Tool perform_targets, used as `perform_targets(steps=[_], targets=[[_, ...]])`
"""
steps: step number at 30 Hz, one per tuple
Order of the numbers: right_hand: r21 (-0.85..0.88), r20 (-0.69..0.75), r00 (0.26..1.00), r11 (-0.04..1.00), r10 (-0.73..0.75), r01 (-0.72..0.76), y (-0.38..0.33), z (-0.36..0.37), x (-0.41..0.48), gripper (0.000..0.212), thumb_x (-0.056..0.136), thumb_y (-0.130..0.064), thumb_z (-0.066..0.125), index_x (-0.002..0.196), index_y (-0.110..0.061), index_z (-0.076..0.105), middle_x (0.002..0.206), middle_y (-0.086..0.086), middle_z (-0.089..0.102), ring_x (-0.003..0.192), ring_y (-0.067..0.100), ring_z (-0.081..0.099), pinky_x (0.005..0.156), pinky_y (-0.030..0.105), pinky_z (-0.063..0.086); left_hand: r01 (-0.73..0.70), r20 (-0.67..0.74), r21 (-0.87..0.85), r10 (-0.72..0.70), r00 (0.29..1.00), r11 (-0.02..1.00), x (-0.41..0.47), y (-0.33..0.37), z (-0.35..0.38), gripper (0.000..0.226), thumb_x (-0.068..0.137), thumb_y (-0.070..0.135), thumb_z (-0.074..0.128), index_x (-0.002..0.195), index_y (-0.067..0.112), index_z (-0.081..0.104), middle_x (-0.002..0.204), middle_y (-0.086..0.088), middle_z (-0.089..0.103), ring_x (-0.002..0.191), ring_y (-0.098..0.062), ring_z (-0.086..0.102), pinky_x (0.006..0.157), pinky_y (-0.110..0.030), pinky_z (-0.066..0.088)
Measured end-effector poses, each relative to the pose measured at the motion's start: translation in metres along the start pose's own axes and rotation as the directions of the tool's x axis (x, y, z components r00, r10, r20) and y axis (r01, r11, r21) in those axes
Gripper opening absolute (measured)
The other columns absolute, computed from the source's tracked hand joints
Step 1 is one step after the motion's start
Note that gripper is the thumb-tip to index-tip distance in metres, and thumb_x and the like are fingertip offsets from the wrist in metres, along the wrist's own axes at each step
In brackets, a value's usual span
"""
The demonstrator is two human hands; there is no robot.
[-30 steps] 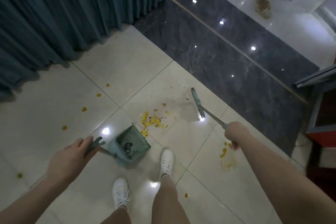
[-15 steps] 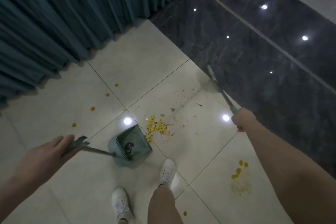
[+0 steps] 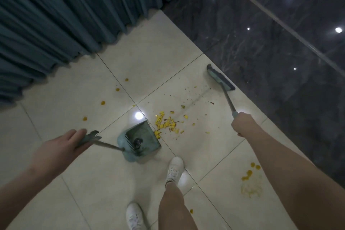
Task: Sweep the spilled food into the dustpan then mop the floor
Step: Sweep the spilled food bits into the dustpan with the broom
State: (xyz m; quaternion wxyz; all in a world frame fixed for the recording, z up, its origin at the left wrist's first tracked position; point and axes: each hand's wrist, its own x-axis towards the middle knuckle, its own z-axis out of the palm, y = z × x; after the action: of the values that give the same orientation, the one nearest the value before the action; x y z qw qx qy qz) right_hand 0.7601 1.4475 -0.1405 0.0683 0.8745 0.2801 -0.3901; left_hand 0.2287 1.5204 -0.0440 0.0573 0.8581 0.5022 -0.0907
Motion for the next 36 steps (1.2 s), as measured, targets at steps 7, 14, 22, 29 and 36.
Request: perform_targets(steps=[7,14,22,29,36], targets=[[-0.175,0.061,0.997,0.983,-0.048,0.058,0.019,0.02,-0.065,0.034,0.096,-0.002,0.038,0.127,-0.004,0.052,0.075,0.006,0.046,0.052,0.019,0.056,0.051,0.032,0.055,0.025,-0.01,-0.009,-0.025,1.0,1.0,-0.02,0.004,0.012,0.04,0.085,0.062,0.043,0.098,0.024,0.048,0.081,-0.001,0.058,0.055,-0.03,0.062,0.044,-0.037,0.049],[-0.234,0.121,0.99,0.967,-0.077,0.104,0.061,0.088,-0.164,0.032,0.096,-0.004,0.039,0.125,-0.006,0.054,0.077,0.004,0.051,0.053,0.018,0.058,0.044,0.026,0.049,0.016,-0.05,-0.009,-0.016,0.999,1.0,-0.08,0.007,0.028,0.03,0.086,0.05,0.054,0.098,0.024,0.045,0.08,-0.003,0.057,0.056,-0.03,0.062,0.045,-0.034,0.049],[-0.269,0.069,0.993,0.957,-0.093,0.108,0.12,0.118,-0.251,0.029,0.098,-0.027,0.047,0.105,-0.004,0.063,0.088,0.009,0.062,0.054,0.021,0.058,0.038,0.021,0.039,0.084,-0.138,-0.05,-0.091,0.986,0.995,-0.172,0.014,0.018,0.032,0.088,0.044,0.06,0.104,0.018,0.053,0.089,-0.01,0.063,0.068,-0.037,0.066,0.049,-0.03,0.034],[-0.152,-0.077,0.996,0.988,-0.038,0.026,0.159,0.093,-0.283,0.035,0.101,-0.034,0.04,0.102,-0.005,0.059,0.057,0.008,0.06,0.042,0.02,0.053,0.044,0.025,0.044,0.075,-0.188,-0.077,-0.088,0.978,0.994,-0.215,0.015,0.016,0.033,0.088,0.045,0.06,0.104,0.018,0.052,0.088,-0.007,0.063,0.065,-0.034,0.064,0.049,-0.032,0.043],[0.085,-0.09,0.988,0.989,0.126,-0.118,0.154,0.104,-0.266,0.029,0.099,-0.01,0.041,0.075,0.0,0.054,0.055,0.01,0.054,0.04,0.02,0.052,0.04,0.022,0.039,0.07,-0.174,-0.104,-0.087,0.981,0.992,-0.238,0.007,0.027,0.033,0.087,0.049,0.056,0.101,0.02,0.05,0.091,-0.006,0.063,0.068,-0.036,0.065,0.051,-0.032,0.043]])
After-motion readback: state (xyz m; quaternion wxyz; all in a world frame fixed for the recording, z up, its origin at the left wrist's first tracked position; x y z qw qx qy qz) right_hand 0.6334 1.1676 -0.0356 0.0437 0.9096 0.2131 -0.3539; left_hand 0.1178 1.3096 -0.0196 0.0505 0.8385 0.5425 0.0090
